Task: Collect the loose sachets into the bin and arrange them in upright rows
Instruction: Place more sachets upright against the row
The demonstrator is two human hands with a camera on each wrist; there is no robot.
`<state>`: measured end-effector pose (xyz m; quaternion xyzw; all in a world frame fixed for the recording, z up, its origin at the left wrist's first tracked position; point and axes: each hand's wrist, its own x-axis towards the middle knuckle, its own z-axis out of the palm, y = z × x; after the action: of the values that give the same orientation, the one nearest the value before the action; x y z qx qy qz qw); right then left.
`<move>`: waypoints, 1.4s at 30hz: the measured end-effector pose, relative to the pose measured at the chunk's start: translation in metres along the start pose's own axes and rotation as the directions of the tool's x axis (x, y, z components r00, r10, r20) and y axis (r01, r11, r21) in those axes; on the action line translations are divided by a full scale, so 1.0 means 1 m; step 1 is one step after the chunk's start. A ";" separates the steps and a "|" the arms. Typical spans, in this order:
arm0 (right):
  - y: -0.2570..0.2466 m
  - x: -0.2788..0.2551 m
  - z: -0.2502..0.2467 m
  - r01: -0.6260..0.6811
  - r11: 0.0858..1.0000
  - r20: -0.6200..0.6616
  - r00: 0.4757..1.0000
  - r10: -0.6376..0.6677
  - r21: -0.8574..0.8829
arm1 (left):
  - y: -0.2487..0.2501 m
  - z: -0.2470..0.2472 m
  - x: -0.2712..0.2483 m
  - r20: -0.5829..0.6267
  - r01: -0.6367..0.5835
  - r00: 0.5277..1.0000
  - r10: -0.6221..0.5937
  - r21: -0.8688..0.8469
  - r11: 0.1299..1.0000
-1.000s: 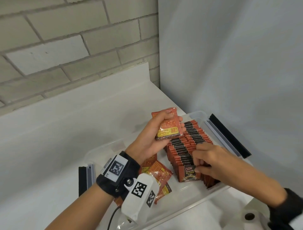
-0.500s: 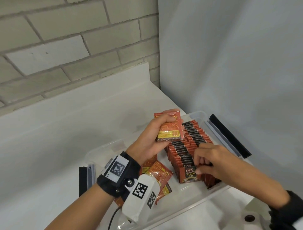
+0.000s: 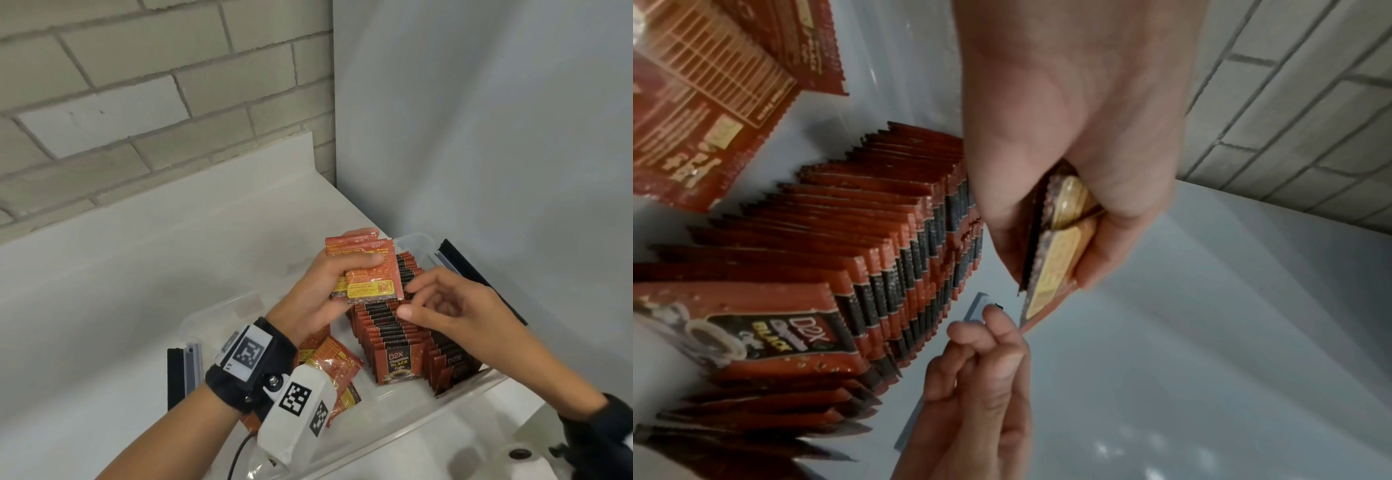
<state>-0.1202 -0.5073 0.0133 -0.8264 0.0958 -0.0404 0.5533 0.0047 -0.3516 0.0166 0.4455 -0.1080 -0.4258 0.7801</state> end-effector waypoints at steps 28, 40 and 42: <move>0.006 -0.007 -0.001 0.231 0.876 -0.127 0.972 -0.195 0.422 | -0.002 0.009 -0.005 0.146 0.259 0.946 -0.290 0.200 0.945; 0.007 -0.004 0.000 0.113 0.888 -0.101 0.992 -0.076 0.446 | -0.001 0.011 -0.003 0.056 0.029 0.998 -0.035 0.103 0.994; 0.003 -0.004 0.001 0.033 0.920 0.014 0.999 -0.042 0.391 | -0.002 0.011 -0.002 0.014 -0.021 1.000 0.021 0.062 0.998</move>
<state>-0.1241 -0.5070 0.0101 -0.7018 0.0638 -0.0601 0.7069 -0.0036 -0.3574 0.0221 0.4653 -0.1312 -0.4171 0.7696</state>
